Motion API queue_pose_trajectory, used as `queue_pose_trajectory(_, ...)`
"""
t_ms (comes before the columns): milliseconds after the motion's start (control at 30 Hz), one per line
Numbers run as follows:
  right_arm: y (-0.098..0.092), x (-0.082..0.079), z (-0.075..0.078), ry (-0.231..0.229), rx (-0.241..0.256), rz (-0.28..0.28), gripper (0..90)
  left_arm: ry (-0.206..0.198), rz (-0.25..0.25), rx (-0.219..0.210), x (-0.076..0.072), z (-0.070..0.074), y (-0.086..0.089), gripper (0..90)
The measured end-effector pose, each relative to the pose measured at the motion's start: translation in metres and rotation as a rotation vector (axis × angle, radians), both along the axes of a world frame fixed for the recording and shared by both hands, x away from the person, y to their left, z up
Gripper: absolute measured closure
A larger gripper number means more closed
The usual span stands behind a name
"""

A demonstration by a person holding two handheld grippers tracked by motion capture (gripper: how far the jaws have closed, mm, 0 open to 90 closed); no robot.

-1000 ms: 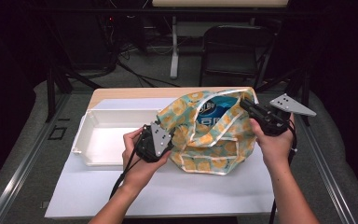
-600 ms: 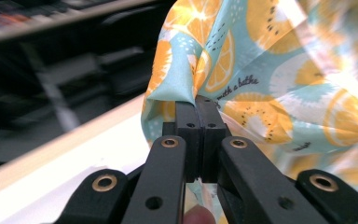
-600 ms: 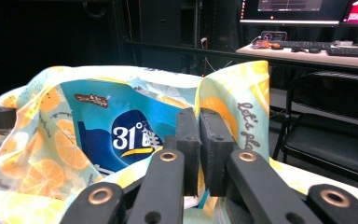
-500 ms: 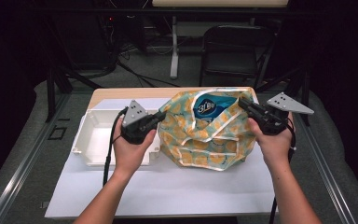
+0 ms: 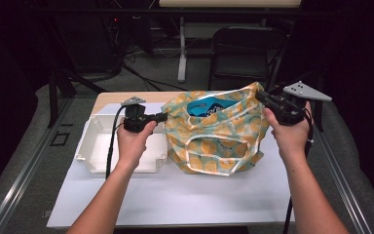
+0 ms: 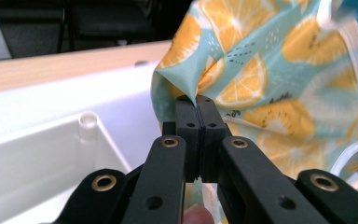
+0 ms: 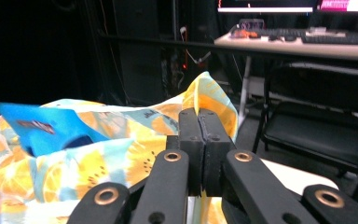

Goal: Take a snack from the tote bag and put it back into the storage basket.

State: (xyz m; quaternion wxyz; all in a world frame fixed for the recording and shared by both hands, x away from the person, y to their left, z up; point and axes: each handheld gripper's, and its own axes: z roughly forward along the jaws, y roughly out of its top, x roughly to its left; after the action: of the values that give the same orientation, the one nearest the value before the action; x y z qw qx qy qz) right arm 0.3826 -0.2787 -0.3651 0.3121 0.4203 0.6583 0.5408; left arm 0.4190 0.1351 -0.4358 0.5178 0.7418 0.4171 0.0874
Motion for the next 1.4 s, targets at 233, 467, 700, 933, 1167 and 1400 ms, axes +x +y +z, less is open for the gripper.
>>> queue_pose_trajectory(233, 0.001, -0.001, -0.01, 0.007, -0.003, 0.006, 89.9, -0.158, -0.018, 0.0, -0.021, 0.018, -0.005, 54.4)
queue_pose_trajectory(467, 0.006, -0.005, -0.007, -0.012, -0.001, 0.022, 89.9, -0.278, -0.028, -0.041, -0.036, 0.039, -0.006, 43.2)
queue_pose_trajectory(700, 0.01, -0.012, -0.002, -0.039, -0.005, 0.044, 89.9, -0.295, -0.081, 0.044, -0.037, 0.039, -0.027, 31.3)
queue_pose_trajectory(933, 0.007, -0.014, -0.002, -0.043, 0.005, 0.051, 89.9, -0.299, -0.12, 0.153, -0.033, 0.029, -0.059, 33.8)
queue_pose_trajectory(1167, 0.006, -0.016, -0.006, -0.046, 0.003, 0.059, 89.9, -0.303, -0.114, 0.171, -0.031, 0.036, -0.057, 82.7)
queue_pose_trajectory(1400, 0.0, -0.015, -0.001, -0.051, -0.004, 0.046, 90.0, -0.307, -0.143, 0.062, -0.028, 0.055, -0.034, 90.0)
